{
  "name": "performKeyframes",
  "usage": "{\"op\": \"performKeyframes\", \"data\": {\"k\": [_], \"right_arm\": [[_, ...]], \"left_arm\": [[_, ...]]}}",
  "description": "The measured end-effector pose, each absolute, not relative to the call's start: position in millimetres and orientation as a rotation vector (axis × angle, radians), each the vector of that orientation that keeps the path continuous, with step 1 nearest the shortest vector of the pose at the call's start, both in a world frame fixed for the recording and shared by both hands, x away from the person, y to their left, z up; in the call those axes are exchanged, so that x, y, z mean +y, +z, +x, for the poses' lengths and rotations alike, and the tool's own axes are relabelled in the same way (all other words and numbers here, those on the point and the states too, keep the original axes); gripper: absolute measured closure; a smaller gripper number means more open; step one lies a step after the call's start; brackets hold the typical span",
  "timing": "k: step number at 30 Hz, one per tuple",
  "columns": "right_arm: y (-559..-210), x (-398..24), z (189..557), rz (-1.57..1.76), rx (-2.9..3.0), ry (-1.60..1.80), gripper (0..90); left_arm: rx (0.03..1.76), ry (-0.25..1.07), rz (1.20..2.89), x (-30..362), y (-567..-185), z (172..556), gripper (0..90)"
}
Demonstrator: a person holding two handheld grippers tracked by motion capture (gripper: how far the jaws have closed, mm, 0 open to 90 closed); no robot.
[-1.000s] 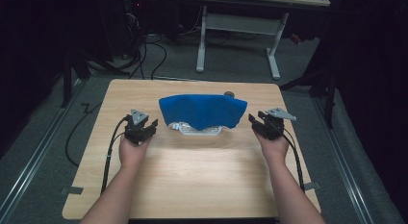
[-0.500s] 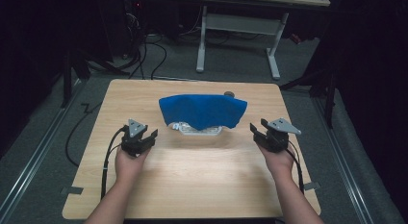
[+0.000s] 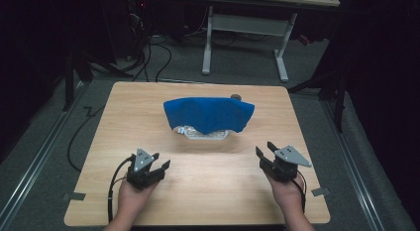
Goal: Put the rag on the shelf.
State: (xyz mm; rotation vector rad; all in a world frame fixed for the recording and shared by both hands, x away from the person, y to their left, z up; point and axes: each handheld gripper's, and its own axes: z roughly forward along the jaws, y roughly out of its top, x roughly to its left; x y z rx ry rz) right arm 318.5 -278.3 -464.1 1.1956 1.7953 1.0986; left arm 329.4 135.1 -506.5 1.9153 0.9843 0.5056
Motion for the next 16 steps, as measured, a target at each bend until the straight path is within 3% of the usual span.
{"op": "performKeyframes", "data": {"k": [6, 16], "right_arm": [[-489.7, -270.3, 281.5, 1.21, 1.856, 1.082, 49.3], [-506.5, -257.6, 271.7, 1.195, 1.951, 1.037, 47.4]], "left_arm": [[0.898, 0.397, 2.001, 112.6, -517.1, 292.6, 46.5], [0.894, 0.417, 2.015, 108.9, -519.4, 295.9, 45.8]]}}
